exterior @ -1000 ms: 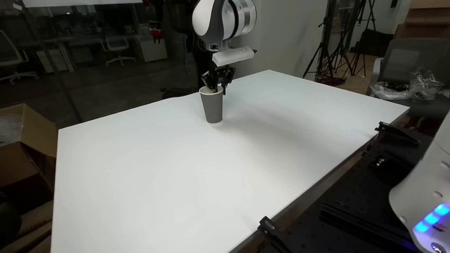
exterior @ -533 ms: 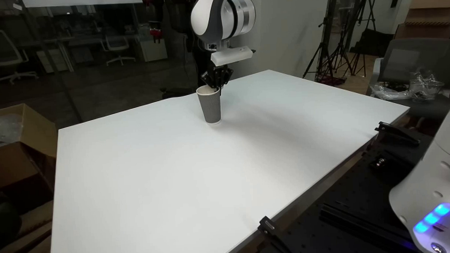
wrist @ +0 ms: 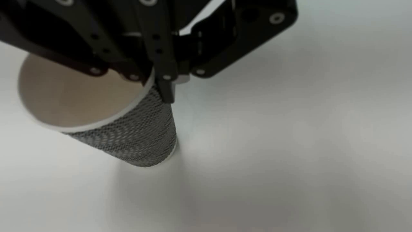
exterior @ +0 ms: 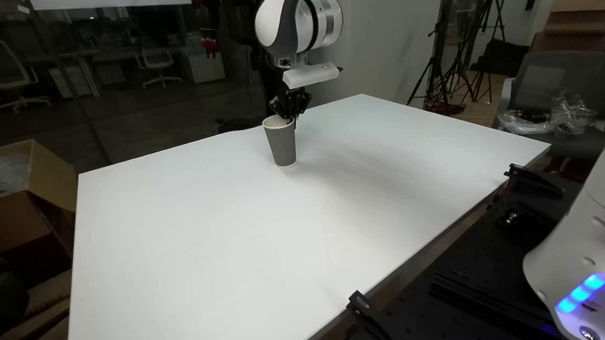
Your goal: Move the brown coffee cup to the center of the table
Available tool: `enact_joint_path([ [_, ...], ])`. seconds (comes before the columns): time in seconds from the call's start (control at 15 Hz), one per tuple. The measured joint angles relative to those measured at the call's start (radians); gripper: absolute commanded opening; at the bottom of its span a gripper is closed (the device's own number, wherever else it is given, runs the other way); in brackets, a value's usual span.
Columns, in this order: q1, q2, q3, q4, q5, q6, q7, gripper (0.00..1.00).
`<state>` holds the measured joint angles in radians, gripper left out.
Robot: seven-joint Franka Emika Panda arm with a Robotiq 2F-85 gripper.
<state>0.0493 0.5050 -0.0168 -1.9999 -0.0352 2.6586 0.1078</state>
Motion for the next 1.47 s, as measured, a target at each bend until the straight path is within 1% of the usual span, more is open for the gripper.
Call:
enact_joint_path([
  [0.47, -0.007, 0.0, 0.01, -0.002, 0.015, 0.0, -0.017, 0.04],
  [0.53, -0.007, 0.0, 0.01, -0.002, 0.015, 0.0, -0.017, 0.01],
  [0.73, -0.006, 0.0, 0.008, -0.002, 0.015, 0.0, -0.018, 0.01],
  [0.93, -0.001, -0.011, 0.004, -0.025, 0.014, 0.022, -0.017, 0.01],
  [1.13, 0.007, -0.064, 0.002, -0.118, 0.014, 0.061, -0.011, 0.01],
  [1.47, 0.033, -0.212, 0.001, -0.35, 0.01, 0.095, 0.014, 0.01],
])
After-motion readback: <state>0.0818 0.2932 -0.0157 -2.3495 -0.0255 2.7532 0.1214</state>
